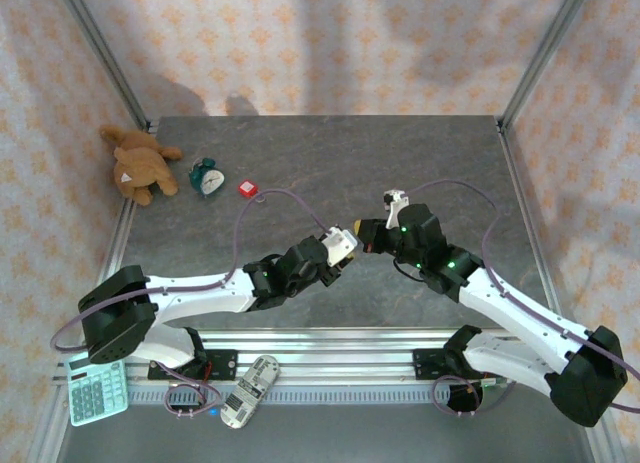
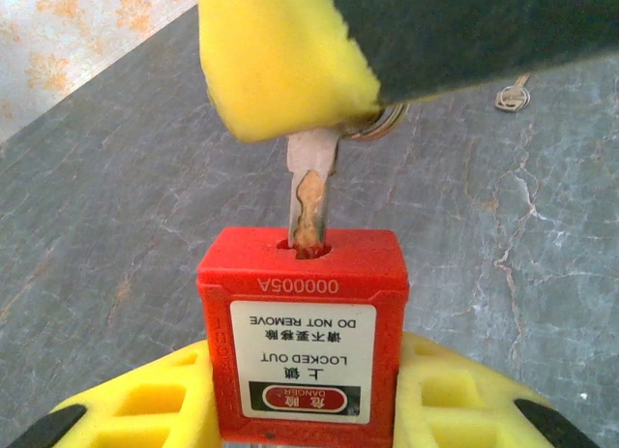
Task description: Unlock with the key
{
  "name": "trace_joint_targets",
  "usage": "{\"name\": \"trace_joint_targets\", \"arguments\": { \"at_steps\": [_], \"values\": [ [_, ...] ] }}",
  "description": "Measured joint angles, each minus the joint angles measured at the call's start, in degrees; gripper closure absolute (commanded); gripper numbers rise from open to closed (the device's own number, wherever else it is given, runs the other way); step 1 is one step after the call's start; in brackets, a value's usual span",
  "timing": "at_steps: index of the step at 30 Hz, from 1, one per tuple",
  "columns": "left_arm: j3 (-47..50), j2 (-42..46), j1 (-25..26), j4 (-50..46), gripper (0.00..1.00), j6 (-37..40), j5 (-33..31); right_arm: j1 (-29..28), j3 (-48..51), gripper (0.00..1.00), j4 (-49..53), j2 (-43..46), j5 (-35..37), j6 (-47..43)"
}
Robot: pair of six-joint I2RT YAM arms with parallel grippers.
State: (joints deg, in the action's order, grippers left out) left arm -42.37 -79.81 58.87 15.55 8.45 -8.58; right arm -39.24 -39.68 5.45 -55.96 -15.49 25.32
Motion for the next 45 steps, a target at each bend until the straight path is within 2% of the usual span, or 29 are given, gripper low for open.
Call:
{"name": "trace_joint_targets", "arguments": {
  "at_steps": [23,37,45],
  "values": [
    [0.0,0.59,-0.42,-4.33,0.72,-2.23,-0.7,0.07,0.5,0.95,-4.22,-4.81,-4.2,-0.15],
    [0.0,0.59,-0.42,-4.31,0.71,-2.6,-0.9,0.2,1.22,0.94,-5.33,-5.09,-3.96,0.57],
    [0.0,0.59,-0.87,-6.01,0.72,-3.91,-0.57,0.2,-0.07,0.94,-5.35,-8.46,-4.5,0.63]
  ]
}}
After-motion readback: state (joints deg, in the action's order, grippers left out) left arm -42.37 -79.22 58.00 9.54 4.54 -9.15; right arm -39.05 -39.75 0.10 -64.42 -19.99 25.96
